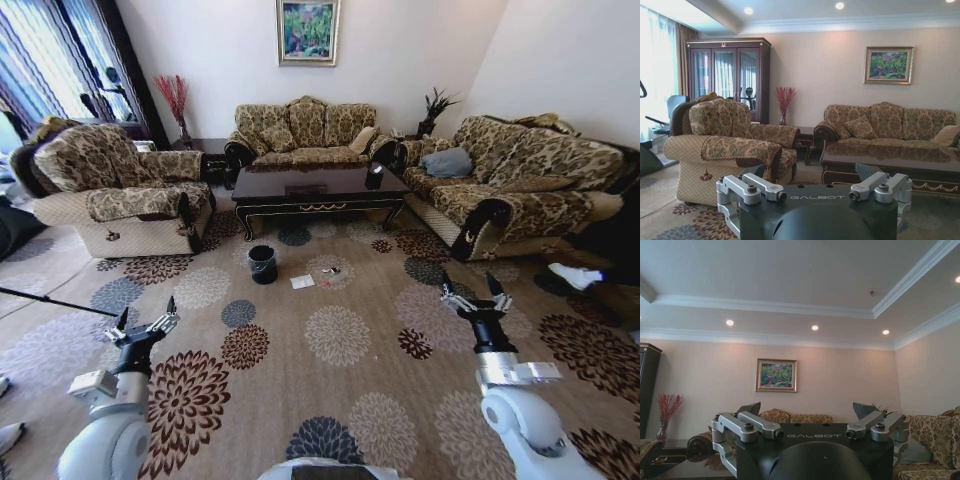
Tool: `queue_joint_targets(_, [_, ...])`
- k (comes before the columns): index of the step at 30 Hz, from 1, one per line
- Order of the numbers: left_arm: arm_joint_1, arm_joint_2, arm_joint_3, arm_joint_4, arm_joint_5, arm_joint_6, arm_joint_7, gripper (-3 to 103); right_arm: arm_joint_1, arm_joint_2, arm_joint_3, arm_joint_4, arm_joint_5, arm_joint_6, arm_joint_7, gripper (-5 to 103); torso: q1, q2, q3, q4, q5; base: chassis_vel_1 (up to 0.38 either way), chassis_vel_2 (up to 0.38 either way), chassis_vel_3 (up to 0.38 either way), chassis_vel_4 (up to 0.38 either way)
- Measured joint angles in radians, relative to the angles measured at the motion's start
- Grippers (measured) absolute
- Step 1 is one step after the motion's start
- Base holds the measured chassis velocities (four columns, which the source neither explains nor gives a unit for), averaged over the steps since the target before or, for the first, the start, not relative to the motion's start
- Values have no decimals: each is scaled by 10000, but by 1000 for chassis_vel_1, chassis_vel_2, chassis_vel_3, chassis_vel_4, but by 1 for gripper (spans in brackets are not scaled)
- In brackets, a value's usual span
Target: Move to the front of the table and pick up the trash from the floor, then place it into the trash bin.
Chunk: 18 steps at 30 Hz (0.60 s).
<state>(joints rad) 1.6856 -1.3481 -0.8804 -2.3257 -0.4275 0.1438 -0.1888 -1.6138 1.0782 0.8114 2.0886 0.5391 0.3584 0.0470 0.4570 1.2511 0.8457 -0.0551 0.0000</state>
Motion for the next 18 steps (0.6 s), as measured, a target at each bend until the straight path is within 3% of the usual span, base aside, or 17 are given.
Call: queue_joint_targets(18, [88,-122,116,-18,247,-58,-50,100,5,141,24,-54,-171,37,42,100,0,0,0,0,1,0,0,0,0])
